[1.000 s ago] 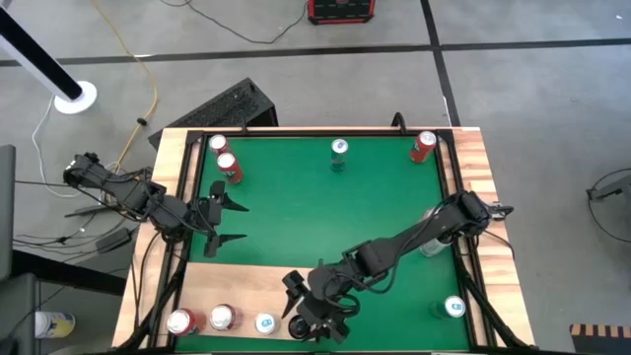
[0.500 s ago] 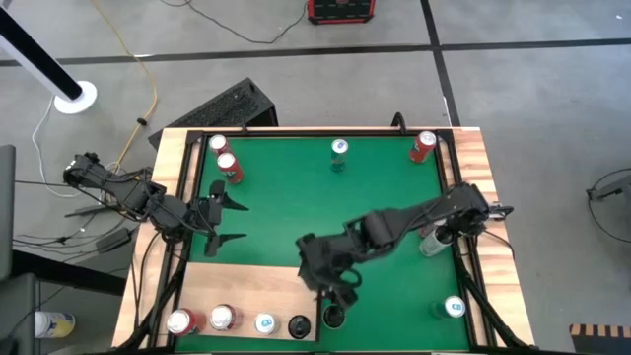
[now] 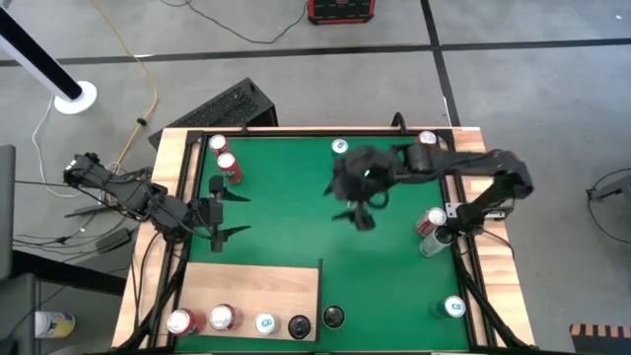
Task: Place canned beverage on shelf
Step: Put the left orange soda can on the shelf aligned with the other orange soda can
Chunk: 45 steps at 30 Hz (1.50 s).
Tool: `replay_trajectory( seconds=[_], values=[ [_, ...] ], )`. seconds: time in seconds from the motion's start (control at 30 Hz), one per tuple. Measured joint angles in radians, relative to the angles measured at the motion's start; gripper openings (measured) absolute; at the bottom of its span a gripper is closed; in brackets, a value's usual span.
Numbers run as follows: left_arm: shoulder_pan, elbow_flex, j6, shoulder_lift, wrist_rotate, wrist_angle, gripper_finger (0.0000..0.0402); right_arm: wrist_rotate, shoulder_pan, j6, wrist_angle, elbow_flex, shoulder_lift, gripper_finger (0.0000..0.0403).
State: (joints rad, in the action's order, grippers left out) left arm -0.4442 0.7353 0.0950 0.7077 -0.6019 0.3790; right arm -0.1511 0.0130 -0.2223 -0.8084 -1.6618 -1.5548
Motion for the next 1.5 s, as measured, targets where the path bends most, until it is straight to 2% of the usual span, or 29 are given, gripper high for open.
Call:
replay_trajectory(
  seconds=[0.07,0.2,0.33,0.53,0.67,0.8,1.03,1.1,1.27,1.4,1.5],
  values=[
    [0.0,0.0,0.037,0.0,-0.012,-0.024,0.03,0.028,-0.052,0.047,0.1,0.129,0.079,0.0335],
    [0.0,0.0,0.109,-0.001,-0.058,-0.062,0.03,0.18,-0.138,0.206,0.27,0.343,0.211,0.0335],
    [0.0,0.0,0.178,-0.001,-0.118,-0.073,0.03,0.31,-0.199,0.362,0.32,0.479,0.284,0.0335],
    [0.027,0.0,0.264,-0.012,-0.119,-0.091,0.03,0.335,-0.247,0.459,0.416,0.623,0.307,0.0335],
    [0.117,0.0,0.263,-0.045,-0.161,-0.109,0.03,0.339,-0.227,0.45,0.573,0.716,0.307,0.0335],
    [0.269,0.021,0.213,-0.07,-0.197,-0.106,0.03,0.337,-0.202,0.434,0.64,0.782,0.324,0.0335],
    [0.659,0.192,0.021,0.007,-0.06,0.138,0.03,0.337,-0.16,0.415,0.693,0.818,0.346,0.0335],
    [0.789,0.249,-0.016,0.06,0.004,0.228,0.03,0.337,-0.147,0.399,0.694,0.818,0.346,0.0335],
    [1.115,0.383,-0.107,0.226,0.256,0.44,0.03,0.337,-0.114,0.372,0.692,0.817,0.346,0.0335],
    [1.318,0.491,-0.186,0.381,0.308,0.584,0.03,0.336,-0.095,0.368,0.691,0.817,0.346,0.0335],
    [1.416,0.568,-0.172,0.485,0.315,0.664,0.03,0.336,-0.082,0.368,0.689,0.817,0.346,0.0335]
  ],
)
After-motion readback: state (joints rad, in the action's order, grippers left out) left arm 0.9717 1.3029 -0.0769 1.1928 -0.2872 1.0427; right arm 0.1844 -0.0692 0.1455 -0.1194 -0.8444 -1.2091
